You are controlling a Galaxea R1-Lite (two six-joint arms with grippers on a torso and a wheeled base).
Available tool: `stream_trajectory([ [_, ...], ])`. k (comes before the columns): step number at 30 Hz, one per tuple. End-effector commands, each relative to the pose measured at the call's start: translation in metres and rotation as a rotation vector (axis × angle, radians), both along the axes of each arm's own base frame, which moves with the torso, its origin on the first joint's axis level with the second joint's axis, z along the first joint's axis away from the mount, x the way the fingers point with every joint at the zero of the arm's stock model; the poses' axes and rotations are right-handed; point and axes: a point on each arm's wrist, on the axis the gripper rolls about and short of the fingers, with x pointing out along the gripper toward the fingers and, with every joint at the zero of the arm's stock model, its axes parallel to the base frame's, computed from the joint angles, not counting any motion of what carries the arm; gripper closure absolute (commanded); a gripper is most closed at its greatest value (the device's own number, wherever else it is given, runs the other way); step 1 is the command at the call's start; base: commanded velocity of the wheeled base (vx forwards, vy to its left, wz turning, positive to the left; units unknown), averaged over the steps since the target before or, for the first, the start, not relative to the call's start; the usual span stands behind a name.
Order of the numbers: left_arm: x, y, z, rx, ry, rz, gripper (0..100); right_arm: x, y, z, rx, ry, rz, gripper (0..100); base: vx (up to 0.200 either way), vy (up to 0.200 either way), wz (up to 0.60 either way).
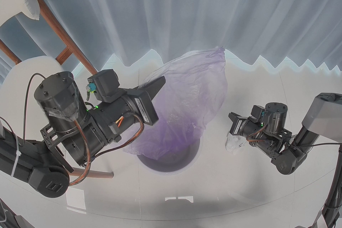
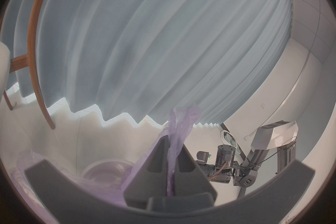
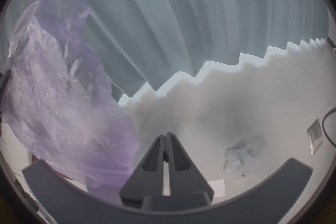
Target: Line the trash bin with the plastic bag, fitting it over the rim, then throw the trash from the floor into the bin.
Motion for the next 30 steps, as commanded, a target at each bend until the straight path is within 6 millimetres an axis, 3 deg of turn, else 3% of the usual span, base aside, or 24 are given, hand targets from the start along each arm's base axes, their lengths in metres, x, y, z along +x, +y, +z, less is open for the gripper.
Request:
stream_trajectory([
  [1, -0.002, -0.002, -0.002, 0.003, 0.005, -0.007, 100, 0.003, 0.005, 0.005, 0.011, -0.022, 0.025, 100, 0.000, 0.000, 0.00],
  [4, -0.003, -0.002, -0.002, 0.003, 0.005, -0.013, 100, 0.005, 0.020, 0.011, 0.034, -0.049, 0.072, 100, 0.000, 0.000, 0.00],
  [11, -0.005, -0.002, 0.000, 0.002, 0.000, -0.014, 100, -0.002, 0.061, 0.000, 0.062, -0.080, 0.272, 100, 0.000, 0.000, 0.00],
  [18, -0.002, 0.000, -0.001, 0.002, 0.002, -0.013, 100, -0.029, 0.104, -0.003, 0.092, -0.063, 0.469, 100, 0.000, 0.000, 0.00],
  [24, 0.006, -0.001, -0.009, 0.018, 0.025, -0.004, 100, -0.039, 0.137, -0.026, 0.103, -0.012, 0.549, 100, 0.000, 0.000, 0.00],
  [30, 0.017, -0.009, -0.032, 0.056, 0.079, -0.002, 100, -0.035, 0.143, -0.057, 0.066, 0.056, 0.546, 100, 0.000, 0.000, 0.00],
])
